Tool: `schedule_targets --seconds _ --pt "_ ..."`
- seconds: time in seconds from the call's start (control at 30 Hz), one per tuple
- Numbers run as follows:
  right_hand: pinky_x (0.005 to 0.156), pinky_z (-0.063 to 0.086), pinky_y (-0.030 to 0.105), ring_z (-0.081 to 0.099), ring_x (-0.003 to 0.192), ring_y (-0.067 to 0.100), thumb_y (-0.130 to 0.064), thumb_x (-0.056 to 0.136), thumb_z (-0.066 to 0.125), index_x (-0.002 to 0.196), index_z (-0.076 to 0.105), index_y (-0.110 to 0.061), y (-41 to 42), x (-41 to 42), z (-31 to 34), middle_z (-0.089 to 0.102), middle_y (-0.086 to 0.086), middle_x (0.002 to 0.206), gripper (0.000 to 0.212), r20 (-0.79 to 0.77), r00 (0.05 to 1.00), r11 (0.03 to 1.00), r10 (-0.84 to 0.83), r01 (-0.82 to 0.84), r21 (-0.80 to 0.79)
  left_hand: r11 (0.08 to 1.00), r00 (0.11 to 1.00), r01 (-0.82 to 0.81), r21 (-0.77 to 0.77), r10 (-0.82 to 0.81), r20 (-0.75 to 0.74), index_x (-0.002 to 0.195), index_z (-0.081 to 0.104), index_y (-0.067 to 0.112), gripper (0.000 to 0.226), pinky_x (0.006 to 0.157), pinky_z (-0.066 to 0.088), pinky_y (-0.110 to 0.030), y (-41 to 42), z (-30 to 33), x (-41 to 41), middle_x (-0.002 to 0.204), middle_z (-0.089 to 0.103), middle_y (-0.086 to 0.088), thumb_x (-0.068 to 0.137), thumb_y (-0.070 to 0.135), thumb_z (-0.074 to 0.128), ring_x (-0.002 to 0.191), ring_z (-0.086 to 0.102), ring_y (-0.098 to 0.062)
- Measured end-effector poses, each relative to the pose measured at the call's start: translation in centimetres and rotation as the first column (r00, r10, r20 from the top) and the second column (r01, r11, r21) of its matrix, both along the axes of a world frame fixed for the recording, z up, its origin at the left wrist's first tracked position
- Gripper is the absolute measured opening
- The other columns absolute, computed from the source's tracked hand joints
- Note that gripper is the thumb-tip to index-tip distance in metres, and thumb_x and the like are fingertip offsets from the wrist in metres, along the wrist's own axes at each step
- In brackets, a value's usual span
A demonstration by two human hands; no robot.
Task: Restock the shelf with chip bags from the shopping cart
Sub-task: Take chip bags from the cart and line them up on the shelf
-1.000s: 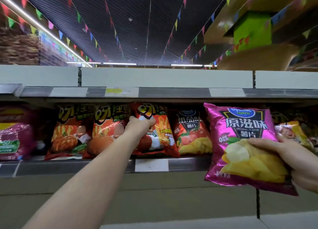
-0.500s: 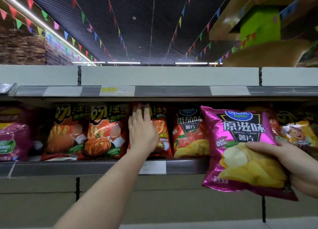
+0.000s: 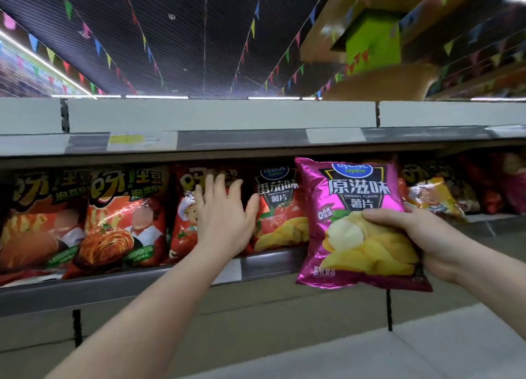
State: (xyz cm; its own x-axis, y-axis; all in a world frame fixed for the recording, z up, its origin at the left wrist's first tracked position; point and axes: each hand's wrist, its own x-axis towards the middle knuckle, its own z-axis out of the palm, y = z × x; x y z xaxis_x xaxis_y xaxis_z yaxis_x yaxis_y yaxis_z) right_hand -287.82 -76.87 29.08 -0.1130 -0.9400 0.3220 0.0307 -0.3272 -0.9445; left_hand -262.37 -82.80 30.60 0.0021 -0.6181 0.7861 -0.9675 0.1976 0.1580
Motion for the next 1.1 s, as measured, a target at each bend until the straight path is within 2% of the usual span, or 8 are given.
schedule_targets --seconds 0.1,0.2,0.4,0.57,0.63,0.7,0.87,1.1 --pt "0.066 0.055 0.034 0.069 0.079 0.027 -0.023 0.05 0.076 0.105 0.065 -0.011 0.5 -0.7 -0.1 0.074 0.011 0.092 0.058 0.011 0.999 0.999 -0.052 0.052 -0.015 0.937 0.924 0.343 -0.069 -0.349 -0.155 0.134 0.05 0.013 0.06 0.107 0.025 -0.032 1.0 -0.4 -3.0 0.138 0.05 -0.01 0.094 0.051 0.025 0.133 0.037 -0.025" --pt "0.072 0.056 0.035 0.07 0.08 0.026 -0.024 0.049 0.078 0.105 0.066 -0.011 1.2 -1.9 -0.3 0.074 0.009 0.091 0.059 0.02 0.995 0.995 -0.098 0.099 -0.022 0.767 0.729 0.631 0.117 -0.535 -0.427 0.132 0.049 0.018 0.049 0.1 0.036 -0.028 2.1 -0.8 -6.6 0.13 0.056 -0.003 0.097 0.049 0.036 0.12 0.051 -0.022" --pt "0.075 0.057 0.037 0.07 0.083 0.026 -0.019 0.054 0.08 0.109 0.064 -0.012 2.8 -5.0 -0.9 0.074 0.009 0.096 0.058 0.065 0.987 0.987 -0.148 0.151 -0.052 0.473 0.462 0.859 0.199 -0.546 -0.699 0.142 0.034 0.03 0.114 0.107 0.038 -0.046 2.2 -0.8 -13.5 0.139 0.048 0.003 0.043 0.086 0.044 0.125 0.05 -0.027" --pt "0.085 0.055 0.044 0.07 0.088 0.03 -0.012 0.069 0.078 0.108 0.064 -0.013 3.8 -8.8 -0.9 0.073 0.01 0.097 0.042 0.079 0.973 0.975 -0.215 0.219 -0.037 0.354 0.333 0.923 0.151 -0.539 -0.774 0.122 0.04 0.031 0.056 0.069 0.051 -0.022 2.7 -1.1 -18.4 0.101 0.06 0.013 0.078 0.055 0.066 0.087 0.061 -0.006" --pt "0.085 0.055 0.044 0.07 0.088 0.029 -0.012 0.069 0.078 0.107 0.065 -0.012 4.3 -10.7 -1.0 0.073 0.01 0.097 0.04 0.078 0.971 0.973 -0.225 0.229 -0.042 0.302 0.284 0.944 0.133 -0.536 -0.795 0.122 0.043 0.025 0.071 0.078 0.052 -0.03 2.7 -1.2 -20.5 0.102 0.063 0.011 0.067 0.057 0.075 0.092 0.064 -0.009" --pt "0.085 0.055 0.043 0.07 0.089 0.028 -0.011 0.071 0.077 0.106 0.065 -0.012 4.8 -12.7 -1.2 0.073 0.01 0.098 0.037 0.083 0.974 0.975 -0.212 0.216 -0.047 0.293 0.27 0.948 0.127 -0.525 -0.807 0.128 0.044 0.023 0.086 0.084 0.054 -0.035 3.1 -1.3 -22.7 0.107 0.065 0.008 0.058 0.059 0.079 0.096 0.066 -0.014" --pt "0.085 0.055 0.042 0.07 0.09 0.027 -0.013 0.07 0.078 0.111 0.064 -0.015 5.7 -19.2 -2.1 0.073 0.008 0.099 0.043 0.061 0.982 0.982 -0.181 0.184 -0.047 0.385 0.354 0.911 0.146 -0.549 -0.757 0.115 0.052 0.027 0.043 0.06 0.05 -0.014 4.5 -2.0 -29.0 0.097 0.063 0.012 0.08 0.046 0.069 0.08 0.061 -0.002" --pt "0.066 0.057 0.033 0.071 0.083 0.023 -0.015 0.075 0.074 0.115 0.06 -0.015 6.4 -28.2 -2.4 0.073 0.008 0.098 0.042 0.014 0.997 0.997 -0.072 0.071 0.026 0.446 0.363 0.886 0.125 -0.502 -0.785 0.116 0.053 0.022 0.045 0.063 0.051 -0.016 5.9 -3.3 -37.5 0.102 0.066 0.006 0.079 0.04 0.072 0.081 0.064 -0.006"
